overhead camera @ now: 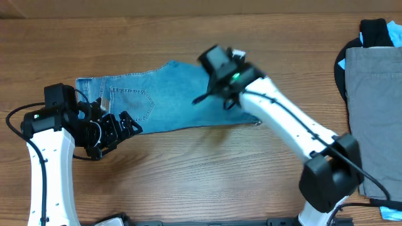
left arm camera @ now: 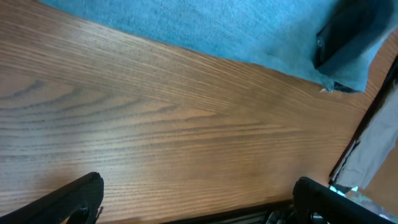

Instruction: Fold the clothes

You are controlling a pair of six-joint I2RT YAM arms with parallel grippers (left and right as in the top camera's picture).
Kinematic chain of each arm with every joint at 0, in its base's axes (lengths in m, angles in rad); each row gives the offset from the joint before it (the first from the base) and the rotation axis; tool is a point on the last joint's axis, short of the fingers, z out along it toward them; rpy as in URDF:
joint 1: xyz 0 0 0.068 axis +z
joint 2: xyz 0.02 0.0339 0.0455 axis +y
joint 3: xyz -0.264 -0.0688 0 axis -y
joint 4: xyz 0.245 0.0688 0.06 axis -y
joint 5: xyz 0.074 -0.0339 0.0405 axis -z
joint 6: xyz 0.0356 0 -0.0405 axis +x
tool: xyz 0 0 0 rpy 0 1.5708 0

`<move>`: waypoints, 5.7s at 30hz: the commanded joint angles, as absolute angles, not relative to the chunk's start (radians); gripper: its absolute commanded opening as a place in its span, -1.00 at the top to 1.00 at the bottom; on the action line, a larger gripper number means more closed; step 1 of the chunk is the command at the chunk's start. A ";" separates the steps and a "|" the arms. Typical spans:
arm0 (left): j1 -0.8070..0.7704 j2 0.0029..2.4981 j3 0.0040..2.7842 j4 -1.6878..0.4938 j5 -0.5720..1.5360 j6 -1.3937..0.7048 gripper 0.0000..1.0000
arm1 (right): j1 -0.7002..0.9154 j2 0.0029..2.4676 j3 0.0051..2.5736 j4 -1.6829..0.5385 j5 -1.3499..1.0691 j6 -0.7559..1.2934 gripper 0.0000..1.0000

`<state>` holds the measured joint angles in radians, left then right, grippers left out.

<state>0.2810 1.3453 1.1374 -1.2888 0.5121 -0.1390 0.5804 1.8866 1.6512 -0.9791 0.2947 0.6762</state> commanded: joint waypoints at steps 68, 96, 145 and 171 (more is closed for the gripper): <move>0.279 1.352 1.133 -1.305 0.513 -0.104 -1.00 | 0.545 2.018 1.530 -0.887 -0.174 0.603 0.92; 0.279 1.352 1.133 -1.316 0.514 -0.105 -1.00 | 0.480 2.182 1.595 -0.576 -0.254 0.572 0.75; 0.279 1.352 1.133 -1.250 0.460 -0.206 -1.00 | 0.528 1.754 1.258 -0.709 -0.167 0.604 0.88; 0.327 1.361 1.133 -0.833 0.019 -0.276 -1.00 | 0.339 1.588 1.270 -0.904 0.157 0.549 -1.00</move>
<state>0.2905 1.3460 1.1343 -0.8631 0.0845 -0.2371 0.3542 1.5860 1.2713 -0.9039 0.1318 0.5529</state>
